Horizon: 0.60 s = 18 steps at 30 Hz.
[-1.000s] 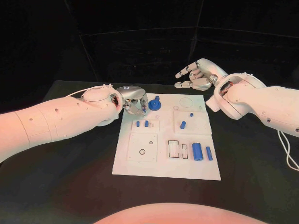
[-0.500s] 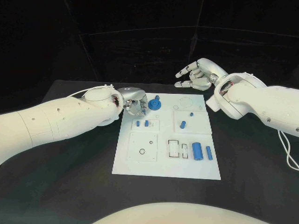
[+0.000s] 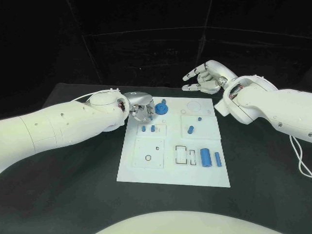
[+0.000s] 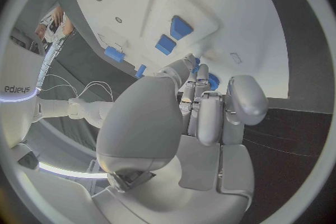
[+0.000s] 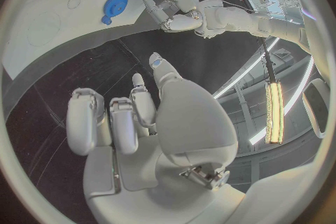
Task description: Assemble the parts on the task board
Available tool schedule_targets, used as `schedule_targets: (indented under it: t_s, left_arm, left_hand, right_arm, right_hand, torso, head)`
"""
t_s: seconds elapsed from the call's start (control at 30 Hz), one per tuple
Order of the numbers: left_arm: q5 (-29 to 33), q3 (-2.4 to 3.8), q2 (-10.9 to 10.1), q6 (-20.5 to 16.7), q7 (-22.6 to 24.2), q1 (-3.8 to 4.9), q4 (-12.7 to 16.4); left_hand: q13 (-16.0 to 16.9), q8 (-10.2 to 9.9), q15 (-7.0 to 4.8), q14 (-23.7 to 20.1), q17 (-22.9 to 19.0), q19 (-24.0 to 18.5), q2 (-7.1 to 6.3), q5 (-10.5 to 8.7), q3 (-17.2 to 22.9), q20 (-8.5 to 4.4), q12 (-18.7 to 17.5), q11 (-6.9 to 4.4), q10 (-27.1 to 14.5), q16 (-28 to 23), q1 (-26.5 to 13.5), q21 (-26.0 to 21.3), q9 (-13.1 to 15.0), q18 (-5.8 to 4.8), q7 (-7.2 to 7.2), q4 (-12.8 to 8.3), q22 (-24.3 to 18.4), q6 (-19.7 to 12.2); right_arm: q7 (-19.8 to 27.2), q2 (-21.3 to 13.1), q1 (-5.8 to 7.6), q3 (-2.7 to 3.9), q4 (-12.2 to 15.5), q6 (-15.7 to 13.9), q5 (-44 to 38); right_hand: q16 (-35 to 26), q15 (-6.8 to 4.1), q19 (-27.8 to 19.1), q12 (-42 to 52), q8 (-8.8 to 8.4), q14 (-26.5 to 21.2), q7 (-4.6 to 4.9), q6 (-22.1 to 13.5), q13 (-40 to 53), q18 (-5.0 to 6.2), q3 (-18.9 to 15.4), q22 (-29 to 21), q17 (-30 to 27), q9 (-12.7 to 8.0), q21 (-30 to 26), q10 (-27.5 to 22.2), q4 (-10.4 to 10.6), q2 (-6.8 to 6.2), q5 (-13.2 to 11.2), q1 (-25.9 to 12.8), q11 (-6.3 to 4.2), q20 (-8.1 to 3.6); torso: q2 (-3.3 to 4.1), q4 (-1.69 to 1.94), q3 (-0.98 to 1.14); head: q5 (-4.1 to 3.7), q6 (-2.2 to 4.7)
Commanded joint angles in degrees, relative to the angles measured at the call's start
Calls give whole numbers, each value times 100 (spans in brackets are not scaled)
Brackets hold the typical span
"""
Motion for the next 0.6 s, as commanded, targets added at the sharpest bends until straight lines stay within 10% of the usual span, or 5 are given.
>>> schedule_targets:
  t_s: [0.03, 0.6]
  left_arm:
    - [29, 1, 6, 99, -19, 1, 3]
    - [28, 0, 36, 214, -175, 0, -49]
  left_hand:
    - [1, -28, -23, 143, -5, -24, 19, 4, 41, -9, -23, 0, 33, 28, -51, 16, -9, -94, 10, -2, -4, 39]
    - [-107, -303, 73, 97, -142, -71, -184, -6, -16, 65, -327, 125, -278, -20, -352, -60, -126, -87, 99, 44, -42, -290]
  right_arm:
    - [43, -1, 10, 3, 9, 18, 10]
    - [42, 2, 10, 3, 3, 19, 10]
  right_hand:
    - [-29, -38, -30, -12, 29, 509, 10, -48, 60, 78, -34, 0, 1152, -9, -27, -28, 1, 48, 32, -13, 4, -1]
    - [-29, -38, -30, -12, 29, 509, 10, -48, 60, 78, -34, 0, 1152, -9, -27, -28, 1, 48, 32, -13, 4, -1]
  torso:
    - [-1, 7, 0]
    - [1, 5, -1]
  head:
    - [0, -2]
    - [-9, -21]
